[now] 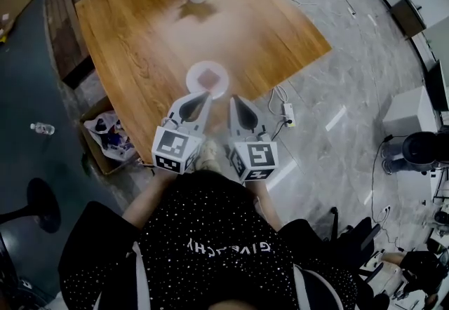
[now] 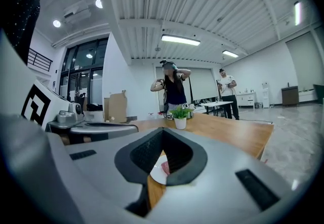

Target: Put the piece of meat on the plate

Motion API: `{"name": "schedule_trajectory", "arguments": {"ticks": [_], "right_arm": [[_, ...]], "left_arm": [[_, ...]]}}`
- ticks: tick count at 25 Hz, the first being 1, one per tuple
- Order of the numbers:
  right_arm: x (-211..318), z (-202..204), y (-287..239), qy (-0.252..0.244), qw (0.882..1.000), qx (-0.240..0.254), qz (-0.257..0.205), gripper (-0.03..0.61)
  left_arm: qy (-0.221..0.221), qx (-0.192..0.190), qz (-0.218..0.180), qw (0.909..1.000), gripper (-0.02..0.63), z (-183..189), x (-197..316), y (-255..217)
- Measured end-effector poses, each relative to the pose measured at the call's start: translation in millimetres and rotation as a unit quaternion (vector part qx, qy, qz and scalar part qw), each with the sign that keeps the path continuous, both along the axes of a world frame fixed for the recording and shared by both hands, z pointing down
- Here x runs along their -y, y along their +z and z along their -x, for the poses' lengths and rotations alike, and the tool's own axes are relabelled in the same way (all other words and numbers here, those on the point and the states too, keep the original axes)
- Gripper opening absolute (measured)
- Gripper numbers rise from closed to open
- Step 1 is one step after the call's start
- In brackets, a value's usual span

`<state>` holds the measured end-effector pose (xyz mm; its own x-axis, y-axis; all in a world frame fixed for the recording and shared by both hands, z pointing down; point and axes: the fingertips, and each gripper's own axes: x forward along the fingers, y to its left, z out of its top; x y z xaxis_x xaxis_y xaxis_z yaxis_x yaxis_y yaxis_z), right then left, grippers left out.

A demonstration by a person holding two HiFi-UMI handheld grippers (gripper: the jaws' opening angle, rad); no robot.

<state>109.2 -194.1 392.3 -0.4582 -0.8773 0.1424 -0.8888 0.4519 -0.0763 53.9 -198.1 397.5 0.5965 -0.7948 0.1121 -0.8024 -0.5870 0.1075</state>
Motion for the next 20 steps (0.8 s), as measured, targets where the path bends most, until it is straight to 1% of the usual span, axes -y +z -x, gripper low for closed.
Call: {"name": "schedule_trajectory", "arguments": {"ticks": [5,11,20], "right_arm": [[-4,3,0,0.0,1.0,-0.004,0.001,0.009],[-10,11,1,-0.005,1.0,-0.01,0.002,0.009],[-12,11,0,-0.002,1.0,-0.015,0.001,0.009]], "left_arm": [[0.001,-0.002,0.002,1.0,0.006,1,-5,0],[0.002,-0.008,0.014,0.9999,0.006,8,-11,5],[0.012,-0.006,0.012,0.9998,0.006,6,-11,5]]}}
